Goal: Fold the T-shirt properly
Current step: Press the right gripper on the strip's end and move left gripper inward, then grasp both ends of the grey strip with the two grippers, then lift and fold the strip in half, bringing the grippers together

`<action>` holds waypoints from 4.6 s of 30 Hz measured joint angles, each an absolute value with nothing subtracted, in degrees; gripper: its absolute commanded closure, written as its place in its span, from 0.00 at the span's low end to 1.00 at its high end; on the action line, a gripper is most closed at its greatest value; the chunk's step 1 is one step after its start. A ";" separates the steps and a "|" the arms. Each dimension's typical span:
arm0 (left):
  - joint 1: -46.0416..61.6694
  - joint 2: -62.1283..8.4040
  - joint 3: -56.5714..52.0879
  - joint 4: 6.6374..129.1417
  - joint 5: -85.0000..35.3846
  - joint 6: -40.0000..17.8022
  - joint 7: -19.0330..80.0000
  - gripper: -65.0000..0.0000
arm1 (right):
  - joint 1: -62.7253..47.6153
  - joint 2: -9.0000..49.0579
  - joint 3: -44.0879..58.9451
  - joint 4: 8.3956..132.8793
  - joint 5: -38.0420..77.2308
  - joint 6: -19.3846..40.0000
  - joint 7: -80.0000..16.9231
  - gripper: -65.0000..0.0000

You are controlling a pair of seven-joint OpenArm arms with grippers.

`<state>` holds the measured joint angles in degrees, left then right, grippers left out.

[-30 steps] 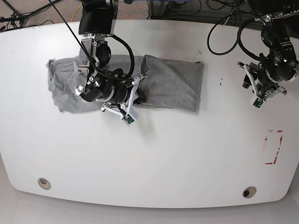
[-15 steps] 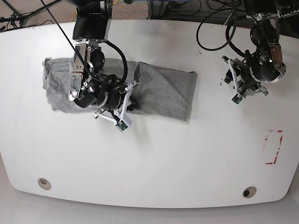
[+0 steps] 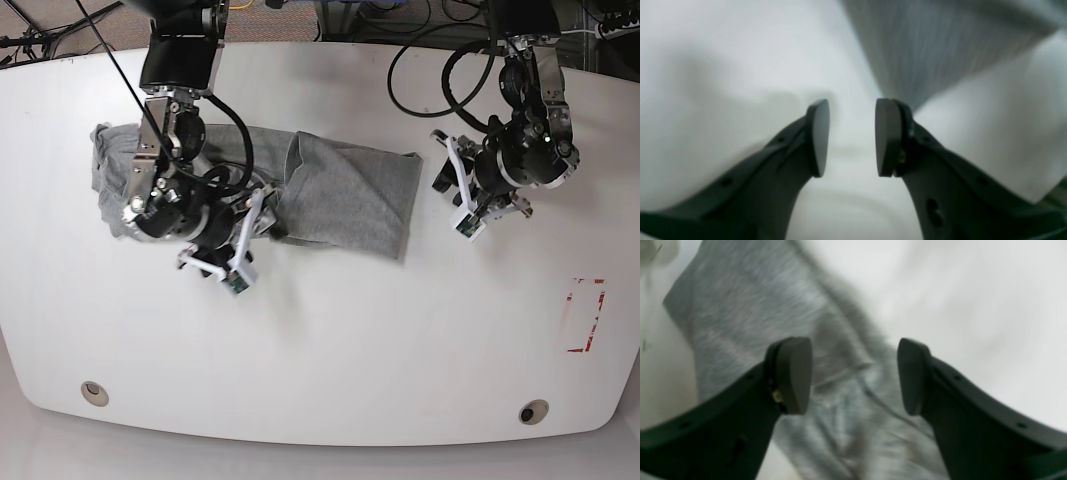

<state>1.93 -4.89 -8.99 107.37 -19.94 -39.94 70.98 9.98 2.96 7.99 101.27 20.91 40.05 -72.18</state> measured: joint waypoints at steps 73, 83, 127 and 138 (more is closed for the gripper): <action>-3.33 -3.92 -9.06 84.09 -20.60 -25.30 59.02 0.96 | 7.81 10.33 56.03 70.13 42.28 40.51 -75.44 0.56; -3.33 -3.99 -7.70 83.83 -20.56 -24.93 58.52 0.96 | 6.98 12.60 52.01 70.57 39.75 39.92 -77.23 0.98; -10.35 8.05 7.31 68.18 -22.98 -18.00 49.43 0.96 | 4.34 7.97 16.03 112.03 37.67 39.68 -74.39 0.98; -10.35 8.03 7.31 68.18 -22.98 -18.00 49.43 0.96 | 3.86 7.92 3.95 111.85 29.69 39.70 -70.04 0.80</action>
